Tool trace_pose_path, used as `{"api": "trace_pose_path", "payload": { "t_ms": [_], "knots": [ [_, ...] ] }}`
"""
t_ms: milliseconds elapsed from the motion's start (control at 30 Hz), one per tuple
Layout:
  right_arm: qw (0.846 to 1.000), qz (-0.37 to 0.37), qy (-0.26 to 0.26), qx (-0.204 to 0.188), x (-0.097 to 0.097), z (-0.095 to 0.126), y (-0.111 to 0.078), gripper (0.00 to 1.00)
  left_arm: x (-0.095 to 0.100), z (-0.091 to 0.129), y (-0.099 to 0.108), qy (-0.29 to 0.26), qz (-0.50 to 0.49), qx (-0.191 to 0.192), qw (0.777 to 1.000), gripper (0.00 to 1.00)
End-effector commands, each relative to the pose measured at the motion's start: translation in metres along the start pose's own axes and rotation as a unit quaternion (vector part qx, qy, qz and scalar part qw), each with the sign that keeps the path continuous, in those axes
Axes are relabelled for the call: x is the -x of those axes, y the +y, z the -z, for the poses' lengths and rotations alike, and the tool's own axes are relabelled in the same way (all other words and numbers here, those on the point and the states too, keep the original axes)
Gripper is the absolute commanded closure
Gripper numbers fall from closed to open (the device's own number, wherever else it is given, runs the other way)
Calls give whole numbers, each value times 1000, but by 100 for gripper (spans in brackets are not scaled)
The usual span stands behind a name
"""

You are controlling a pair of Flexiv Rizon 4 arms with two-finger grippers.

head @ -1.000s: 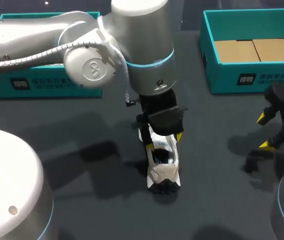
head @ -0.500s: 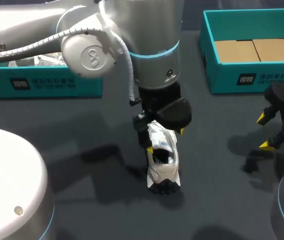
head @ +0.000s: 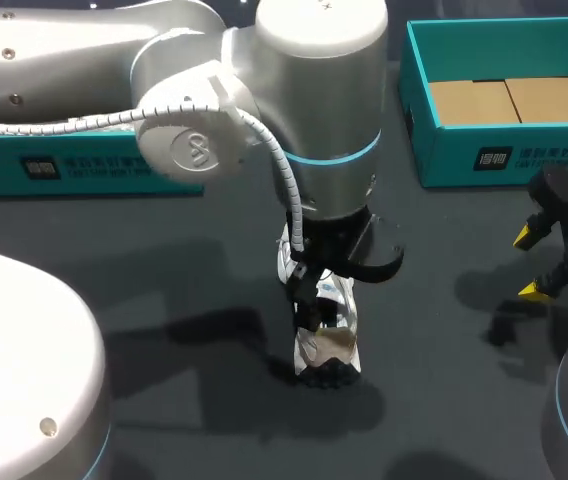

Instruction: Take the shoe out of the shoebox, open the shoe tongue, remove and reinsert the insole, then place the shoe into the shoebox

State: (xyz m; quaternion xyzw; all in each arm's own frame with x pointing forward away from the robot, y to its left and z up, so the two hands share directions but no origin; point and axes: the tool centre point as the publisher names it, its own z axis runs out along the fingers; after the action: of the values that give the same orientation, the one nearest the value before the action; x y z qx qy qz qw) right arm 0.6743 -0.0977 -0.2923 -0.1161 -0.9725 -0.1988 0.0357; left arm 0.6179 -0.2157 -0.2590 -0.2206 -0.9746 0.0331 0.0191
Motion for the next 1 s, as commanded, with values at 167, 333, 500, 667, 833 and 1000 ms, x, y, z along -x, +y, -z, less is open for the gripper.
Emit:
{"api": "trace_pose_path", "payload": {
  "t_ms": [167, 333, 500, 667, 833, 1000],
  "knots": [
    [1000, 0, -2, -1, -2, 0, 0, 0, 2, -26, -16, 6, 127, 60, 990, 0],
    [1000, 0, -2, -1, -2, 0, 0, 0, 3, -38, -16, -1, 157, 56, 986, 0],
    [1000, 0, -2, -1, -2, 0, 0, 0, 2, -49, -14, -8, 170, 52, 984, 0],
    [1000, 0, -2, -1, -2, 0, 0, 0, -1, -60, -12, -7, 186, 46, 981, 0],
    [1000, 0, -2, -1, -2, 0, 0, 0, -7, -75, -9, -11, 214, 41, 976, 2],
    [1000, 0, -2, -1, -2, 0, 0, 0, -5, -88, -4, -9, 224, 38, 974, 13]
  ]
}}
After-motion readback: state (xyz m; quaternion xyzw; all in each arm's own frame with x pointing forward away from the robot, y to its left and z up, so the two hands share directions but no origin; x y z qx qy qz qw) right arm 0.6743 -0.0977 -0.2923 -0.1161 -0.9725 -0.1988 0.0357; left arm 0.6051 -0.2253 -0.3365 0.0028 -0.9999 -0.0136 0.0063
